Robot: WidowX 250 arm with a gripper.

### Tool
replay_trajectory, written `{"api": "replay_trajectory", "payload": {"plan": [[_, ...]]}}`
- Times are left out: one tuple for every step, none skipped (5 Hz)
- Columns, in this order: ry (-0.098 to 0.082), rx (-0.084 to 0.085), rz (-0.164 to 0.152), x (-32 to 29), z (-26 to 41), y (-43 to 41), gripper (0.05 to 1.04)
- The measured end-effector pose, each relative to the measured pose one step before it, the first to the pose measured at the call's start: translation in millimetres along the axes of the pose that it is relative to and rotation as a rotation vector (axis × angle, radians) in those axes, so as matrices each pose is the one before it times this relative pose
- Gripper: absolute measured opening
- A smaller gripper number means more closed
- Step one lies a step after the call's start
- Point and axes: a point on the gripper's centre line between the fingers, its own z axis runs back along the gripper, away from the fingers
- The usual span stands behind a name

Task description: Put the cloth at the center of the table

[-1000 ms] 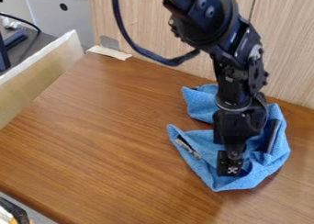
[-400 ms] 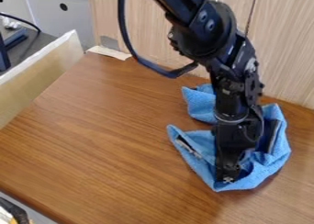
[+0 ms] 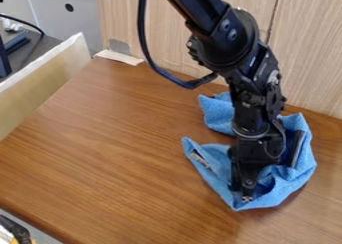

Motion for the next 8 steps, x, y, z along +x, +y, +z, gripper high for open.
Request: {"api": "replay_trajectory", "payload": {"plan": [[0.0065,0.0003,0.0021,-0.25,-0.36,-1.07,0.06],[-0.0113,0.0049,0.0044,0.58,7.86,-1.61,0.054],[-0.0412,0.0537,0.1383,-10.61,28.77,15.43,0.054],[-0.026,0.0388,0.1573,-11.16,23.41,13.49,0.054],[-0.0458,0.0458,0.177,-19.27,24.18,22.45,0.054],[-0.0245,0.0278,0.1821,-22.68,11.26,28.85,0.054],[0.0096,0.0133,0.1821,-20.21,3.58,29.83,0.054],[-0.0481,-0.0179,0.204,-13.84,-0.91,35.89,0.054]]}}
